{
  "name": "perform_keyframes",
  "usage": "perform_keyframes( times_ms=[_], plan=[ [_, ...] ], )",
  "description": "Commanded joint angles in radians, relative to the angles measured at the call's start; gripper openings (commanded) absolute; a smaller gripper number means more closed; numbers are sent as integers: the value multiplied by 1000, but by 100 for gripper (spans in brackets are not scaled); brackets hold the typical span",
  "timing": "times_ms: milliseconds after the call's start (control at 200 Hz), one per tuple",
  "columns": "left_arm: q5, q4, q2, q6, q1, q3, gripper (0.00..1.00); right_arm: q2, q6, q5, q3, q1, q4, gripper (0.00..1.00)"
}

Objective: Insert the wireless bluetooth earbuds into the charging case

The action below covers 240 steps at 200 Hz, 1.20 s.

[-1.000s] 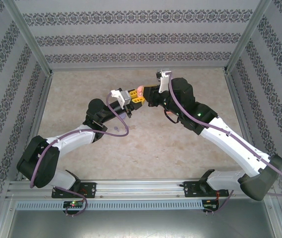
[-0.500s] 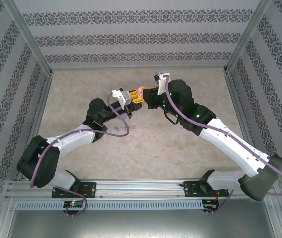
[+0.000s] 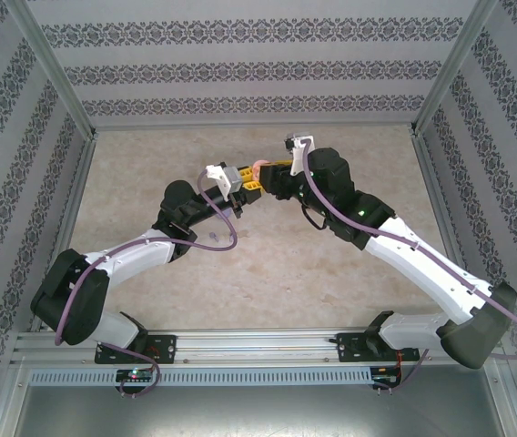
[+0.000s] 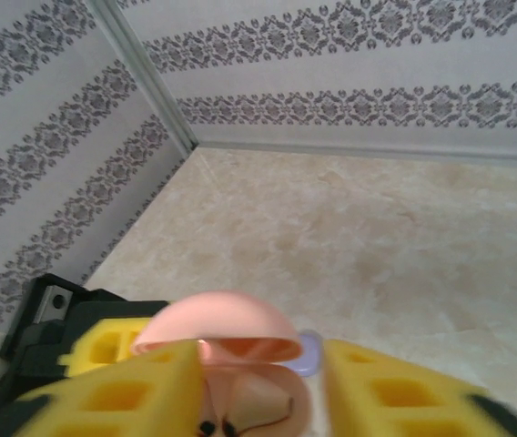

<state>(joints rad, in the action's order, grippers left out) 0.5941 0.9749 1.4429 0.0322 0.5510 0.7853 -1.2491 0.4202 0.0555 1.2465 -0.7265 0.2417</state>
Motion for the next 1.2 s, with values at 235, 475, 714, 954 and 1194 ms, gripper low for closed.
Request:
perform_keyframes(
  times_ms=[235, 475, 714, 954, 1194],
  plan=[
    [6, 90, -4, -11, 32, 14, 0, 124, 88, -11, 73, 24, 33, 70],
    [6, 86, 10, -13, 32, -6, 0, 106, 121, -98, 142, 117, 198, 69],
    [84, -4, 21, 0, 41, -3, 0, -47, 134, -248, 264, 236, 378, 63],
    [128, -66, 45, 14, 74, 17, 0, -195, 122, -336, 370, 263, 466, 36],
    [125, -62, 87, 17, 96, 44, 0, -259, 124, -391, 379, 257, 499, 25]
  ],
)
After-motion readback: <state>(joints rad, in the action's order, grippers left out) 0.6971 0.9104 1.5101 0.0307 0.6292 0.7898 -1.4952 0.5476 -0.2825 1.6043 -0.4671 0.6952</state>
